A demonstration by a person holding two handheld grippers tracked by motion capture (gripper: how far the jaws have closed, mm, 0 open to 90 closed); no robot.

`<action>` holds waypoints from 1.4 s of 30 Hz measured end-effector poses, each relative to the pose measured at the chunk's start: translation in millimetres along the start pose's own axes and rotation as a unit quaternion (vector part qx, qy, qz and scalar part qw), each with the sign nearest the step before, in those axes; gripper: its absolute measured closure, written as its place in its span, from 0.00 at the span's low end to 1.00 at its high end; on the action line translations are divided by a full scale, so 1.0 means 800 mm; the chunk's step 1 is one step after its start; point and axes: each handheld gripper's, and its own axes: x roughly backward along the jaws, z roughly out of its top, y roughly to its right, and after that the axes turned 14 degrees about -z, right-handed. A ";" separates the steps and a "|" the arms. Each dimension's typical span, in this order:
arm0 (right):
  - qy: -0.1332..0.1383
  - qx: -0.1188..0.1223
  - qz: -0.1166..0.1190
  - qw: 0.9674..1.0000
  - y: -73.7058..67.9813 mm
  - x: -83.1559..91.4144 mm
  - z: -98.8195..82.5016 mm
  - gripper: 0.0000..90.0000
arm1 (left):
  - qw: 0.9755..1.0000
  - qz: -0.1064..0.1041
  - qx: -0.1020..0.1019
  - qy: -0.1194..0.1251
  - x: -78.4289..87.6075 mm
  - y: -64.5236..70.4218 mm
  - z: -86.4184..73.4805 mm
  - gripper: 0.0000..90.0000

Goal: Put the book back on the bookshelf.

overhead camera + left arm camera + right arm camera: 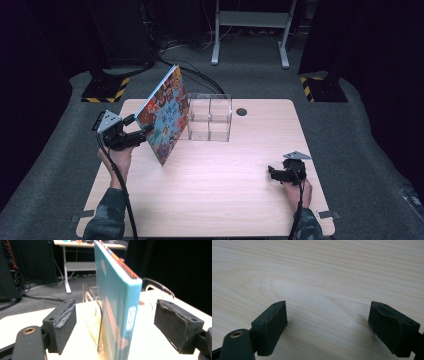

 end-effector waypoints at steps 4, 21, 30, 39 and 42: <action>-0.001 0.000 -0.001 1.000 0.000 0.000 0.000 0.16 | 1.000 -0.004 0.001 -0.030 0.013 0.002 -0.008 0.13; -0.001 0.000 -0.001 1.000 0.000 0.000 0.000 0.16 | 0.991 0.010 0.051 -0.123 0.068 0.006 -0.105 0.02; -0.001 -0.001 -0.001 1.000 0.000 0.000 0.000 0.16 | 0.981 0.017 0.076 -0.176 0.066 0.005 -0.173 0.01; -0.001 0.000 0.000 1.000 0.000 0.000 0.000 0.15 | 0.977 0.022 0.083 -0.195 0.060 0.005 -0.207 0.00; -0.002 0.000 0.000 1.000 -0.001 0.000 0.000 0.15 | 0.976 0.021 0.086 -0.197 0.058 0.004 -0.213 0.00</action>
